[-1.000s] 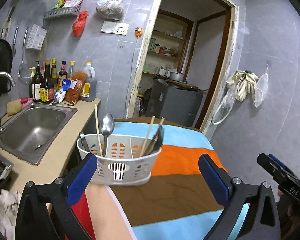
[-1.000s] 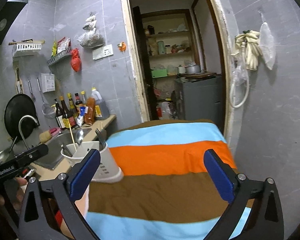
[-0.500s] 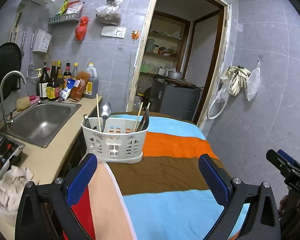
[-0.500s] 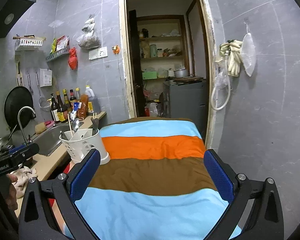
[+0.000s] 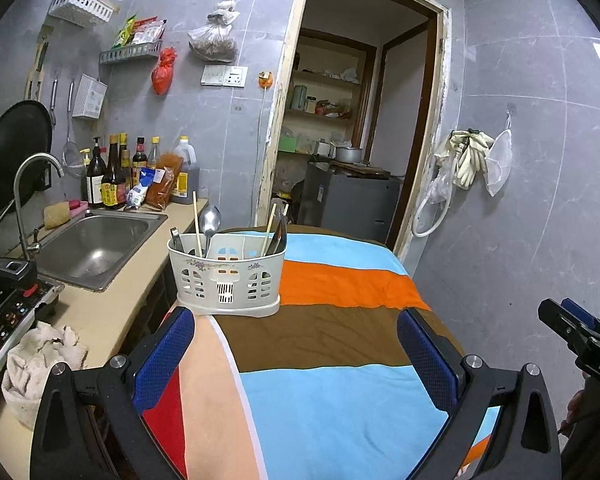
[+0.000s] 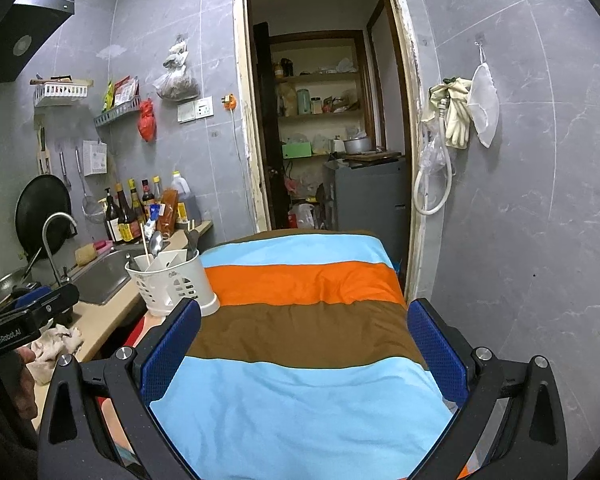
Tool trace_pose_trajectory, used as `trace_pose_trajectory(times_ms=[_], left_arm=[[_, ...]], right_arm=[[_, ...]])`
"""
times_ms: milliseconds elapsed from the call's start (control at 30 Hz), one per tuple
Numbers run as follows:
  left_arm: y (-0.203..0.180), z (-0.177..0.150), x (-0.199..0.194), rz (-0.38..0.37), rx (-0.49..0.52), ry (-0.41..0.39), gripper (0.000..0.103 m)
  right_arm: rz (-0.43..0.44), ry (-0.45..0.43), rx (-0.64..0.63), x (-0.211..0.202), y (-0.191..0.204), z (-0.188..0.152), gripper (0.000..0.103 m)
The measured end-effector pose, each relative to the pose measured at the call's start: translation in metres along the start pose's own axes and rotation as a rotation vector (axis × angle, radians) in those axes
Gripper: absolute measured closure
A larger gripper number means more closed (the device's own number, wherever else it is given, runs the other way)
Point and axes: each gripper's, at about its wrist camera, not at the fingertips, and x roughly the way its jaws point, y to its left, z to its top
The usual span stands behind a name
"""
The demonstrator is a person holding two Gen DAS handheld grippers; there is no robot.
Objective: Organize utensils
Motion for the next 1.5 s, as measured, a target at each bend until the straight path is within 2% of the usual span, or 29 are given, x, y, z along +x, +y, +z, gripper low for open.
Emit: trace_pose_trajectory(times_ms=[1500], left_arm=[[-0.003, 0.003, 0.001, -0.002, 0.007, -0.007, 0.001]], right_arm=[[0.012, 0.0, -0.006, 0.002, 0.007, -0.003, 0.002]])
